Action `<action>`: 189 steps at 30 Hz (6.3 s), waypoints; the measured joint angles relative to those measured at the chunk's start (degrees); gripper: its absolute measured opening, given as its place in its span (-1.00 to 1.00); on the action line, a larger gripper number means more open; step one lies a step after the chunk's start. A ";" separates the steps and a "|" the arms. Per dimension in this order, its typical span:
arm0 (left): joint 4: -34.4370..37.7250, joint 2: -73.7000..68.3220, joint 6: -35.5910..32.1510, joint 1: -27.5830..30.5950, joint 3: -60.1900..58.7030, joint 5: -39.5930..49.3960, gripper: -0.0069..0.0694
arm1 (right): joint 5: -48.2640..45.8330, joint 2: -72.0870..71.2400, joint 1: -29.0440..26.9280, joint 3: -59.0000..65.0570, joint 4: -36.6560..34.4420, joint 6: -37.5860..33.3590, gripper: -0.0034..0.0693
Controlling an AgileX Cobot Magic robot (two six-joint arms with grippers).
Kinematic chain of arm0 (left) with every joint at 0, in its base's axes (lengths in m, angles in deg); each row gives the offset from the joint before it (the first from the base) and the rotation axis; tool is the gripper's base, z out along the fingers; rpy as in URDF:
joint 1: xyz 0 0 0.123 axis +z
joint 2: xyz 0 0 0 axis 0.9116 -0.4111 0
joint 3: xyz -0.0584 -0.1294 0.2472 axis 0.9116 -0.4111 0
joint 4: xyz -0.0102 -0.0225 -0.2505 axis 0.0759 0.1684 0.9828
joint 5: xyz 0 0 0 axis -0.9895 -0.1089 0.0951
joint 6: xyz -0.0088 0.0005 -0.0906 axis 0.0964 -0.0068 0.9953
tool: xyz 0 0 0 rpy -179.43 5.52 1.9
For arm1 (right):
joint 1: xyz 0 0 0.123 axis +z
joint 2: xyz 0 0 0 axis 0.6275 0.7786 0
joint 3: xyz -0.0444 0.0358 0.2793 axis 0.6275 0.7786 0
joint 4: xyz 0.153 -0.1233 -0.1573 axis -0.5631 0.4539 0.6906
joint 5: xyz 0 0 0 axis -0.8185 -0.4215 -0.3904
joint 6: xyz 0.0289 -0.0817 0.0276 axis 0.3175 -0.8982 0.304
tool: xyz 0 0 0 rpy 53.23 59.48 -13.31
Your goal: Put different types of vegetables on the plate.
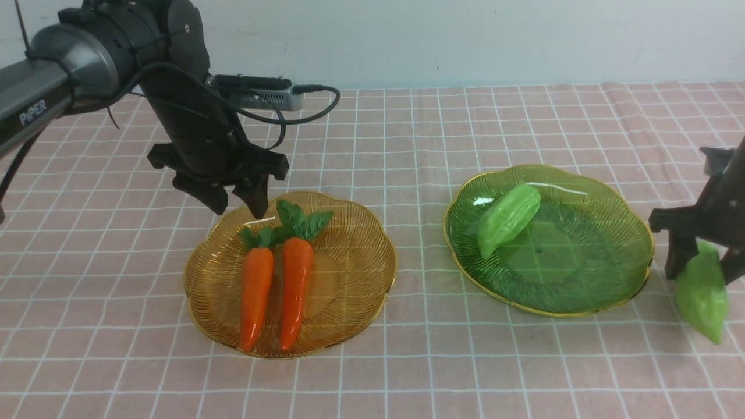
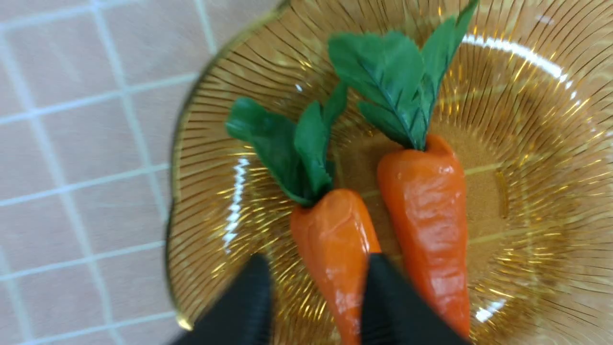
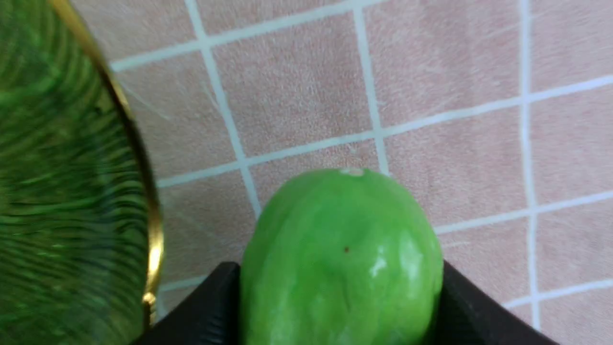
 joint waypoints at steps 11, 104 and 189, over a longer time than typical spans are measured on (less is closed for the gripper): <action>-0.45 29.34 0.25 0.00 -18.26 0.22 -0.83 | 12.40 -8.58 7.65 -0.11 -18.31 -4.78 0.26; -5.94 116.36 -3.72 8.98 -105.06 -47.91 -0.83 | 50.59 -114.64 8.00 58.80 -15.76 -14.68 -0.95; -5.88 116.42 -3.57 8.98 -105.06 -47.95 -0.83 | 45.09 -114.64 8.00 85.37 3.13 -7.61 -0.95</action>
